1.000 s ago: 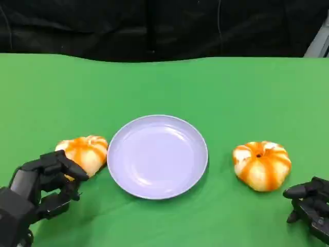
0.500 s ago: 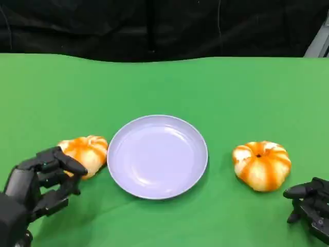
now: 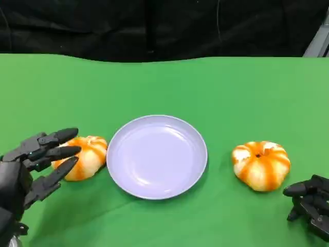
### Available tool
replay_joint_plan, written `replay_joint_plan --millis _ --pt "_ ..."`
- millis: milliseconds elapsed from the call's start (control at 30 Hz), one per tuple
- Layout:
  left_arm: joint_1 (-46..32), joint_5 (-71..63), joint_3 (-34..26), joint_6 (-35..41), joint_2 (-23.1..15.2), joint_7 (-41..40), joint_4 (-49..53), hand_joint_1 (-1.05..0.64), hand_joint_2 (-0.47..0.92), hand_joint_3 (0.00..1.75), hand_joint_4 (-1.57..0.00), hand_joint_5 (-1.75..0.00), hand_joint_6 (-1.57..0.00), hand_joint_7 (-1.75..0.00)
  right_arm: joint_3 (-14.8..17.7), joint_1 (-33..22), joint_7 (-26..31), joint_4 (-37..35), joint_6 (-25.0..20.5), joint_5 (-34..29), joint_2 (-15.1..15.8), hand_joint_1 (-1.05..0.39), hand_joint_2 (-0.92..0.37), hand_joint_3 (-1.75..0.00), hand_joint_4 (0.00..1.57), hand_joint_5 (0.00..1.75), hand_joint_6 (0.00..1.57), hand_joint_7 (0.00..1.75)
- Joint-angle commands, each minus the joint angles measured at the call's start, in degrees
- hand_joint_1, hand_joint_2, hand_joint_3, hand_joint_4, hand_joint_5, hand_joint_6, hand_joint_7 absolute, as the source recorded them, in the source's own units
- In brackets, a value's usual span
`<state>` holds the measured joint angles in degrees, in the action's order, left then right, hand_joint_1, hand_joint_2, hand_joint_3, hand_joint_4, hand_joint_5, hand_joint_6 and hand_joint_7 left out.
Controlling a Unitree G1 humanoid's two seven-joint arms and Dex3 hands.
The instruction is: Grasp the bread from the table and place it into the plate.
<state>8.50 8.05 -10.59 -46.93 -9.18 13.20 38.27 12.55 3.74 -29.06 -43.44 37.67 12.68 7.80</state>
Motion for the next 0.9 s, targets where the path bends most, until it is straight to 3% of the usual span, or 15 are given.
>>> replay_joint_plan --millis 33,167,333,600,800,900 --pt "1.81 -2.15 -0.37 -3.47 -2.39 -0.34 2.33 -0.48 0.92 0.20 -0.78 -0.10 -0.70 0.00 0.08 0.49 0.49 -0.67 1.29 -0.41 1.30 -0.05 -0.92 -0.48 0.62 1.52 0.78 0.87" --pt "2.78 -4.45 -0.25 -5.49 -3.22 -1.26 4.04 -0.59 0.92 0.24 -0.72 -0.04 -0.64 0.00 0.01 0.45 0.72 -0.47 1.03 -0.38 1.19 -0.04 -0.92 -0.48 0.61 1.51 0.77 0.87" --pt "3.42 -31.52 2.47 -6.10 -9.17 -21.95 2.88 -0.73 0.92 0.33 -0.69 -0.01 -0.63 0.00 -0.03 0.55 1.06 -0.40 0.73 -0.44 1.12 -0.04 -0.92 -0.48 0.62 1.51 0.77 0.88" --pt "5.62 -48.90 10.71 -1.06 -13.82 -40.78 4.15 -0.75 0.92 0.25 -0.68 0.00 -0.66 -0.01 -0.23 0.59 1.06 -0.47 0.71 -0.33 1.12 -0.02 -0.92 -0.48 0.61 1.51 0.77 0.89" --pt "7.36 -52.66 16.43 4.24 -16.06 -44.19 4.45 -0.80 0.92 0.21 -0.63 0.00 -0.64 0.00 -0.30 0.44 1.55 -0.07 0.48 -0.49 0.94 -0.03 -0.92 -0.48 0.62 1.50 0.77 0.90" --pt "8.10 -53.00 18.44 7.21 -16.65 -43.59 4.22 -0.83 0.92 0.11 -0.61 0.00 -0.63 0.00 -0.27 0.50 1.27 -0.25 0.93 -0.52 0.93 -0.04 -0.92 -0.48 0.62 1.50 0.76 0.90"
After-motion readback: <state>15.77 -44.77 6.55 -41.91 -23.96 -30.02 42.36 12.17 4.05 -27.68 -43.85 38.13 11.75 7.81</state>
